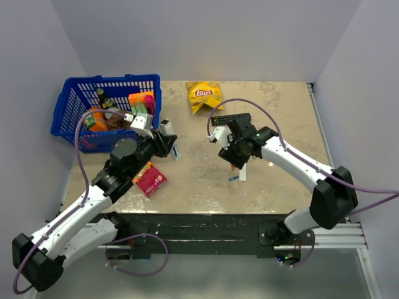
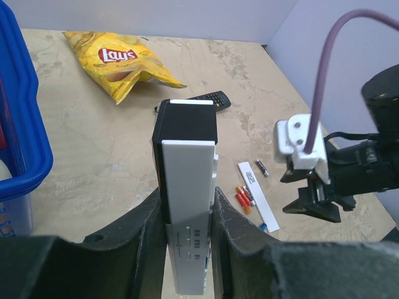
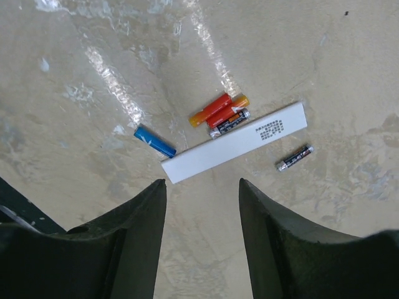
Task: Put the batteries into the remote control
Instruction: Pick up the battery from the center of the board.
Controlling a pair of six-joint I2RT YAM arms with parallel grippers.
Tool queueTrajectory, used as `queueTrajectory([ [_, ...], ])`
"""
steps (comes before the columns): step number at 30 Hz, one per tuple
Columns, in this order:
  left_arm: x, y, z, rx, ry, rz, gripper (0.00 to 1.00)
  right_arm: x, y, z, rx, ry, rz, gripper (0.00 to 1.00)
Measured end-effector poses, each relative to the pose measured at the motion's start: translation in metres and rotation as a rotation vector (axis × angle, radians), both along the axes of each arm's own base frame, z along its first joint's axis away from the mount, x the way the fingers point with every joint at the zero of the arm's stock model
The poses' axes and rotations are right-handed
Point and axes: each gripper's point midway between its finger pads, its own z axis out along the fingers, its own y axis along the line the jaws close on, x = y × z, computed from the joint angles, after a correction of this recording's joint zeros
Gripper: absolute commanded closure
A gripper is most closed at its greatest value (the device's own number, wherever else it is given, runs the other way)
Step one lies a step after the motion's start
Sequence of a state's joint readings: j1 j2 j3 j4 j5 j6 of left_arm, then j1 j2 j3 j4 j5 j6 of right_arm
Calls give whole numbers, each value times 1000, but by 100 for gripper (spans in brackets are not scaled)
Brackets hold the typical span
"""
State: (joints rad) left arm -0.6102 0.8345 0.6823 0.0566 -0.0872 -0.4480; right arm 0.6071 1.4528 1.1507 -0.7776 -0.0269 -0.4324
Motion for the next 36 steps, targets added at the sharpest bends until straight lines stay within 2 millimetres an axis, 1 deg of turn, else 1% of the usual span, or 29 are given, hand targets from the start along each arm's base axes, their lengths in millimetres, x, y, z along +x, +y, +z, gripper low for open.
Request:
queueTrajectory([
  [5, -2, 1, 5, -8, -12, 0, 100, -1, -2, -29, -81, 63, 117, 49],
  [8, -2, 2, 6, -10, -15, 0, 100, -7, -4, -47, -105, 105, 163, 49],
  [11, -2, 2, 6, -10, -15, -1, 100, -14, -6, -59, -126, 132, 199, 50],
  [20, -2, 1, 6, -10, -15, -1, 100, -16, -2, -76, -147, 154, 249, 52],
  [26, -2, 1, 6, -10, -15, -1, 100, -25, -3, -91, -166, 188, 271, 53],
  [32, -2, 2, 5, -4, -17, -1, 100, -28, -2, -100, -170, 204, 282, 53],
  [36, -1, 1, 3, 0, -12, -2, 100, -28, -2, -105, -172, 204, 284, 57],
])
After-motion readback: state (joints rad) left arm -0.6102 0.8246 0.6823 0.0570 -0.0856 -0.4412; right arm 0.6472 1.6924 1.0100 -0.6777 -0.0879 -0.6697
